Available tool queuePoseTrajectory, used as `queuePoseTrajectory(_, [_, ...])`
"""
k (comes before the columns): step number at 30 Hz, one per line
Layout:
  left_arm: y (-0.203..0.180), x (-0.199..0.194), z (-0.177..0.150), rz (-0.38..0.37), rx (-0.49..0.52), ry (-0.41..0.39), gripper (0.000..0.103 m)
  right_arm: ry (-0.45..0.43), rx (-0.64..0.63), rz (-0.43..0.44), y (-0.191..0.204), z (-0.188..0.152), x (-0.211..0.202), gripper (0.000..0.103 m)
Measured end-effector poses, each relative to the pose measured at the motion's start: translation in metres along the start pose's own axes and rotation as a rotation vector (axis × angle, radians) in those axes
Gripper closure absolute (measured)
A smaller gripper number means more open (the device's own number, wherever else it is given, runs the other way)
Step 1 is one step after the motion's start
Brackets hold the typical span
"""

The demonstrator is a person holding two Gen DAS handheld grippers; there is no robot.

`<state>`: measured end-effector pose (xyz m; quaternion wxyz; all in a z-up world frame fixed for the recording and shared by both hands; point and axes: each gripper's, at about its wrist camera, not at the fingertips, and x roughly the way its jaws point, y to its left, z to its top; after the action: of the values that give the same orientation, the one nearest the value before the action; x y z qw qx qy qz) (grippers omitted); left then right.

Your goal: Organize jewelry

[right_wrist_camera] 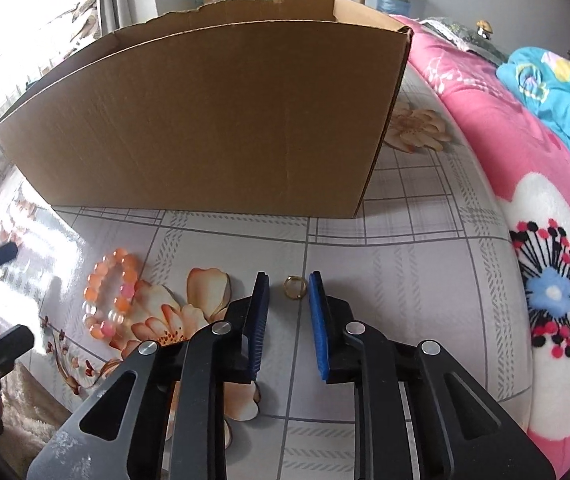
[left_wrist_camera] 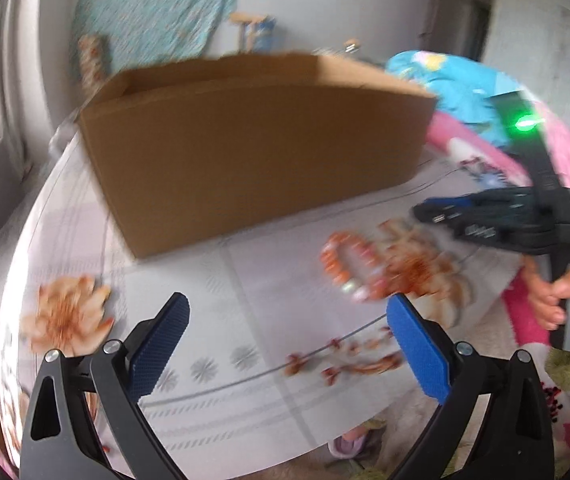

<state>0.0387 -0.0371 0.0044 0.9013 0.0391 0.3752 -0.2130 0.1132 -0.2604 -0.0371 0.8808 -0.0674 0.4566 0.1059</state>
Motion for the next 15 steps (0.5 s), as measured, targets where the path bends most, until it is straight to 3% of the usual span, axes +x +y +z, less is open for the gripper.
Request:
queuePoseTrajectory(2, [-0.010, -0.002, 0.006, -0.033, 0.040, -0.023, 0.011, 0.010, -0.008, 0.017, -0.005, 0.004, 0.001, 0.095])
queuePoseTrajectory(6, [-0.032, 0.003, 0.017, -0.060, 0.143, -0.034, 0.020, 0.011, -0.012, 0.026, -0.007, 0.006, 0.001, 0.095])
queuePoseTrajectory(10, [-0.048, 0.017, 0.025, -0.061, 0.225, -0.002, 0.036, 0.005, 0.039, 0.076, -0.016, 0.005, -0.001, 0.103])
queuePoseTrajectory(15, [-0.065, 0.032, 0.020, -0.061, 0.270, 0.054, 0.049, 0.008, 0.078, 0.107, -0.025, 0.004, 0.000, 0.103])
